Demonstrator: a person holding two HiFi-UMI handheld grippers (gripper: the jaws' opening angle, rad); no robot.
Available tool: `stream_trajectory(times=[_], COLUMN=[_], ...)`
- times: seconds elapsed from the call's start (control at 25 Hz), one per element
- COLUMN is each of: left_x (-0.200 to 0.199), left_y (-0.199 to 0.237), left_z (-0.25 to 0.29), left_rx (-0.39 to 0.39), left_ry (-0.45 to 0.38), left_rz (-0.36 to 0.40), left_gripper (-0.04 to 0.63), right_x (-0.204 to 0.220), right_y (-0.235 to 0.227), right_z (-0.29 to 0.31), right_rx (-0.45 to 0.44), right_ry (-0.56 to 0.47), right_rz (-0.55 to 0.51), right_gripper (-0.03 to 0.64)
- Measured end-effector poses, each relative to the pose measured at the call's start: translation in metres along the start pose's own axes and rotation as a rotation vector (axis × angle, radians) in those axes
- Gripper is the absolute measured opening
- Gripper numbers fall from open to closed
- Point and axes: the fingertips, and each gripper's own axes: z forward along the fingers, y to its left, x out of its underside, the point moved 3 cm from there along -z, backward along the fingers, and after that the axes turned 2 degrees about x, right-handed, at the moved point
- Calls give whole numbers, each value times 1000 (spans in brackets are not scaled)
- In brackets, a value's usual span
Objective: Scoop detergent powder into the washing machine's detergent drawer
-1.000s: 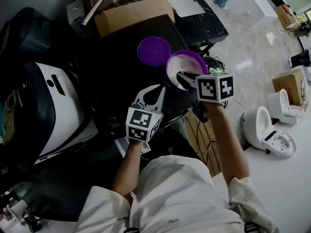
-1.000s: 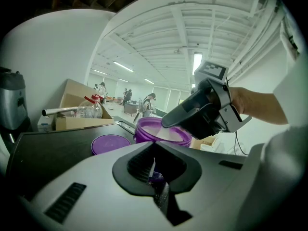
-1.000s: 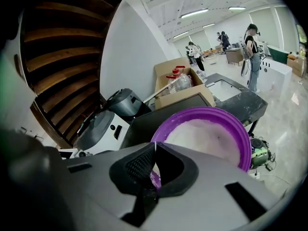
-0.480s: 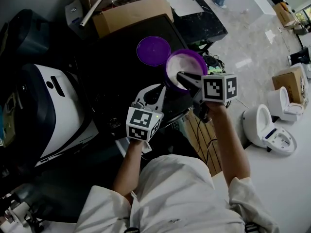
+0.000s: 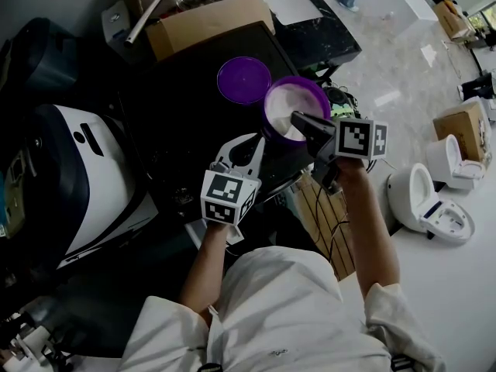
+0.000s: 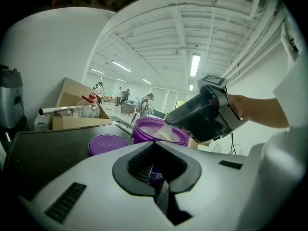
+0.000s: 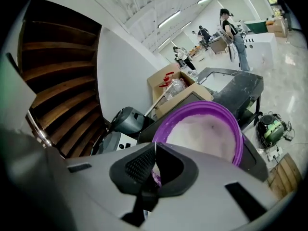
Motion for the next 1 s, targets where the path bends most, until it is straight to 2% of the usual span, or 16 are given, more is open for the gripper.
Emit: stream_trajectory(times=[0.4, 0.6, 1.0], left_x=[-1, -3, -11], left_y=[-6, -12, -40], left_z=[-2, -3, -2], left_rx=[6, 0, -52], left_ry=[2, 5, 2], left_rz=[15, 23, 43], left_gripper=[21, 21, 21], right_x=[-2, -1, -6], right_y=[-16, -20, -26], right_z=[-16, -22, -44], right_rx=[-47, -53, -132], right_ry=[-121, -144, -192], right_rz=[208, 227, 265], right_gripper=[8, 8, 8])
